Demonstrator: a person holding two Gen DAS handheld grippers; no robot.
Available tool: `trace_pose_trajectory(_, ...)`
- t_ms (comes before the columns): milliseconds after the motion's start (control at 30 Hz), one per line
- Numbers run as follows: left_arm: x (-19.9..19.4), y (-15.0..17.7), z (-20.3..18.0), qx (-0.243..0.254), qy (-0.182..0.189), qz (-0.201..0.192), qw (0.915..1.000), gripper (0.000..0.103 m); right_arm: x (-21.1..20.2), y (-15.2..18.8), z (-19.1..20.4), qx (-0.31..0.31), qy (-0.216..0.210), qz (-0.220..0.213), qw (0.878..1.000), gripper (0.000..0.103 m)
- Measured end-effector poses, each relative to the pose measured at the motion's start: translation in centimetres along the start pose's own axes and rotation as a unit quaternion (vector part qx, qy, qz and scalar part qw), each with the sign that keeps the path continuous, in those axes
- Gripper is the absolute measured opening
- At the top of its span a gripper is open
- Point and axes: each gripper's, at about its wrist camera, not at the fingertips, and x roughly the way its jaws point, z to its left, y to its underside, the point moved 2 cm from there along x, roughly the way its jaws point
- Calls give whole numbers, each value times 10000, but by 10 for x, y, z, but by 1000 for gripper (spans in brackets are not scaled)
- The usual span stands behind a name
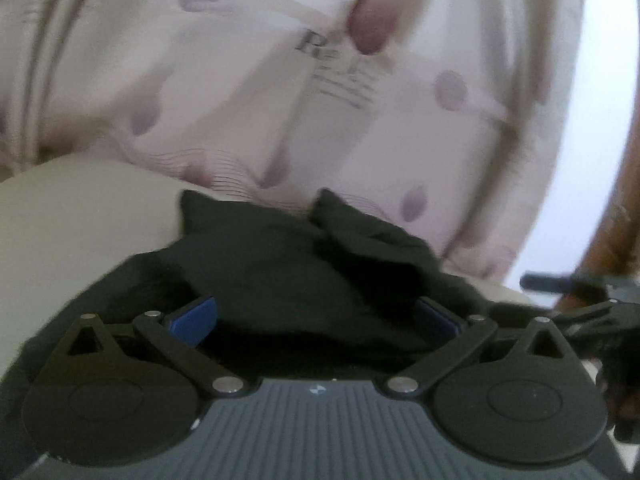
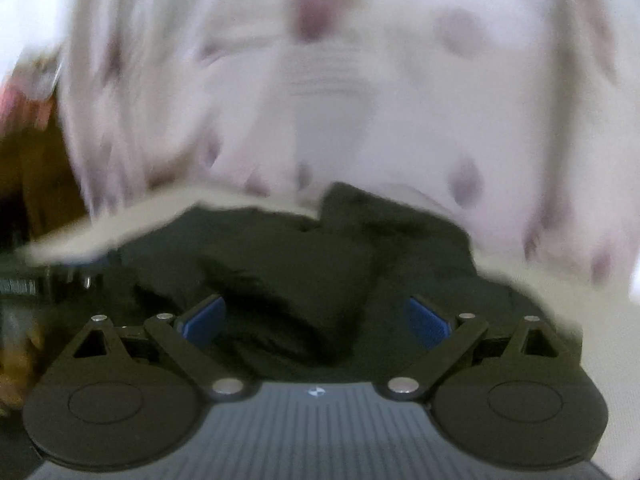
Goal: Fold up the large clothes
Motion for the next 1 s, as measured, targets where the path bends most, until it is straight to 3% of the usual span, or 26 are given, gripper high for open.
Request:
trace_pose_trajectory(67, 0, 4, 7, 28, -152, -108, 9998, 103, 26, -5, 35, -1094, 457, 136, 9929, 98)
trace_pose_trajectory(167, 5, 12, 13, -94, -146, -51, 9998, 103, 62, 1, 67, -2326, 1133, 250, 9656, 96)
trace_pose_trajectory(233, 10, 17, 19, -301, -139, 137, 9994, 103, 75, -5, 63, -2259, 1279, 274, 9653, 62)
trace_pose_trajectory(267, 10, 16, 23, -440, -127, 134, 9989, 103, 76, -9, 52, -1880, 1332, 303, 9726, 27)
trace_pose_trajectory(333, 8, 15, 32, -668, -118, 53, 9977, 103, 66, -18, 12, -517, 1325, 225, 9896, 22)
trace_pose_trajectory(400, 8, 16, 34, -751, -106, 45, 9971, 103, 47, -7, -38, 875, 1342, 111, 9870, 21)
trace_pose_trajectory(467, 9, 16, 33, -739, -130, 25, 9972, 103, 30, 22, -89, 2449, 996, 155, 9643, 21)
trace_pose_trajectory(533, 9, 15, 32, -702, -127, 17, 9975, 103, 18, 63, -129, 3816, 611, 192, 9221, 23)
trace_pose_trajectory(600, 10, 15, 32, -711, -128, 9, 9974, 103, 11, 93, -150, 4624, 191, 147, 8863, 23)
trace_pose_trajectory(667, 11, 17, 33, -747, -129, 19, 9971, 103, 0, 108, -161, 4976, 28, -20, 8674, 25)
trace_pose_trajectory(733, 12, 17, 34, -768, -139, 34, 9969, 103, -4, 111, -170, 5148, -166, -197, 8569, 37)
trace_pose_trajectory(800, 12, 18, 35, -772, -147, 52, 9969, 103, -8, 112, -178, 5368, -384, -399, 8419, 73)
trace_pose_trajectory(833, 13, 18, 34, -779, -155, 64, 9968, 103, -8, 112, -181, 5456, -471, -453, 8355, 77)
trace_pose_trajectory(867, 13, 18, 36, -800, -170, 80, 9966, 103, -7, 110, -185, 5519, -481, -470, 8312, 77)
trace_pose_trajectory(933, 14, 18, 38, -884, -251, 116, 9957, 103, -2, 103, -186, 5315, -238, -249, 8464, 68)
trace_pose_trajectory(967, 14, 19, 40, -934, -281, 108, 9952, 103, 2, 98, -185, 5098, -42, -85, 8602, 39)
trace_pose_trajectory(1000, 13, 19, 42, -978, -326, 80, 9946, 103, 9, 94, -184, 4926, 102, 79, 8701, 25)
